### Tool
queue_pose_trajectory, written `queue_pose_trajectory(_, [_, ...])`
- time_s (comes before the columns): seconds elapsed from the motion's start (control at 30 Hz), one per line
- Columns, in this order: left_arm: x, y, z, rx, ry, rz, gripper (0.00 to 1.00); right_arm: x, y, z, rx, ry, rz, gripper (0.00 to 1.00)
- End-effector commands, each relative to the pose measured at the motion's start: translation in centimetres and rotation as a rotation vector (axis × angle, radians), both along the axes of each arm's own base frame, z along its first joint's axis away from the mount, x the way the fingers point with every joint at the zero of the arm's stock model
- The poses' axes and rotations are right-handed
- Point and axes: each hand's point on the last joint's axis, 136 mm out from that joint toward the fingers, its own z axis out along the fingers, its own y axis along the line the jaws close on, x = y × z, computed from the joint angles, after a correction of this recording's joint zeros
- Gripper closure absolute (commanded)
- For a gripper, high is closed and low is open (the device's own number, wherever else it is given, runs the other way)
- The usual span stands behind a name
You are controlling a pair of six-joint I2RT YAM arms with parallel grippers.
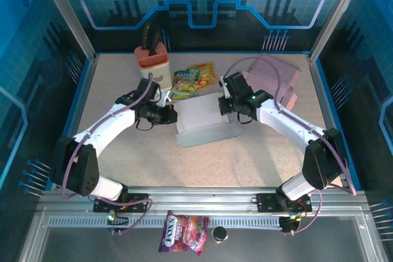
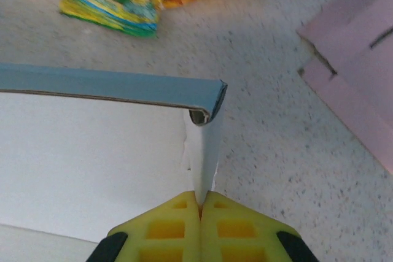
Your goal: Fold the paper box
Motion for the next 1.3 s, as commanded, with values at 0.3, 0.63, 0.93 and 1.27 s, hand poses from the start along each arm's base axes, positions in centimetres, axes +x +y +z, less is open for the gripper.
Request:
queue_pose_trajectory(0.3, [-0.1,-0.6,-5.2,0.244,-0.046,0.027,1.0,-2.9,0.7,-9.2,-0.031,0.203,-0.046,1.0])
queue_pose_trajectory(0.63, [-0.4,-0.2,-5.9,0.275,-0.039,0.024,1.0,-3.5,0.1,-11.7,0.036,0.293,-0.047,0.91])
queue_pose_trajectory(0.93, [-0.3,0.0,-5.6,0.289,-0.051,0.025,1.0,-4.0,0.1,-12.4,0.043,0.322,-0.043,0.82])
queue_pose_trajectory(1.27, [-0.2,0.0,-5.1,0.296,-0.07,0.031,1.0,-4.2,-1.2,-12.5,-0.041,0.314,-0.073,0.88])
